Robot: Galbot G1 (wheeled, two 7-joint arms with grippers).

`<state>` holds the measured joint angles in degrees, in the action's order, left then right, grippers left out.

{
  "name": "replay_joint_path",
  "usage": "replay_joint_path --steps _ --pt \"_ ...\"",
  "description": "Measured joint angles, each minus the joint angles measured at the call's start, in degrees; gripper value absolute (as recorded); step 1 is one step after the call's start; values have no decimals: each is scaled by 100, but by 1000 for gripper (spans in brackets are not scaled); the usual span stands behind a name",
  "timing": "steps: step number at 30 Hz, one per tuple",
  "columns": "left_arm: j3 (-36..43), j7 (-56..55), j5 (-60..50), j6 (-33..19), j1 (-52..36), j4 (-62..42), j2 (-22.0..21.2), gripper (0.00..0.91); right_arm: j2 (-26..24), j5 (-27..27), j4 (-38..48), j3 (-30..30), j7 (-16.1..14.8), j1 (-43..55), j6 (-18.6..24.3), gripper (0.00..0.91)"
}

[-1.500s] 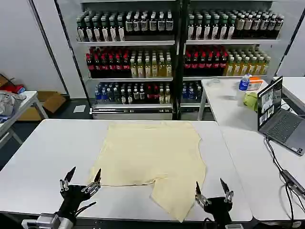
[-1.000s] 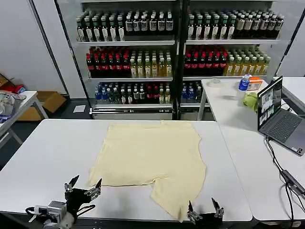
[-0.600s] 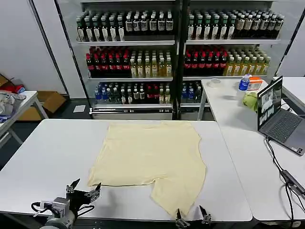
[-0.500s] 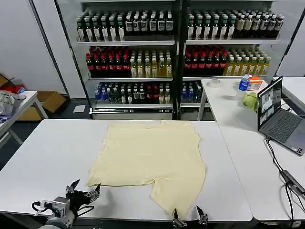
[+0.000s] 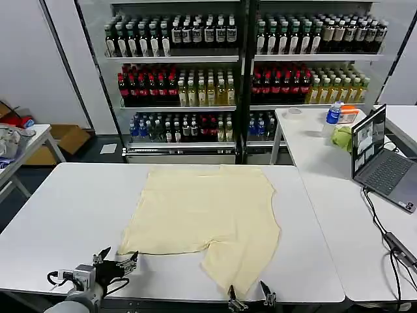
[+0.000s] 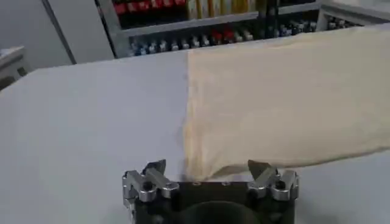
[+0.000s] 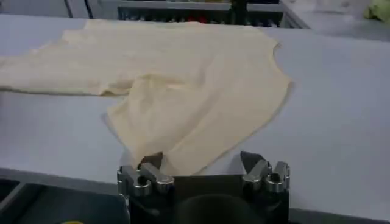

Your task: Fold and organize the clothes.

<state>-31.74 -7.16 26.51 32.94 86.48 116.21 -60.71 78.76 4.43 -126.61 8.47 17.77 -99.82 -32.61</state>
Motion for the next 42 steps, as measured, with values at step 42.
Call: replay_joint_path --steps 42 --pt "-331 8 210 22 436 759 -235 10 -687 303 -1255 663 -309 -913 176 0"
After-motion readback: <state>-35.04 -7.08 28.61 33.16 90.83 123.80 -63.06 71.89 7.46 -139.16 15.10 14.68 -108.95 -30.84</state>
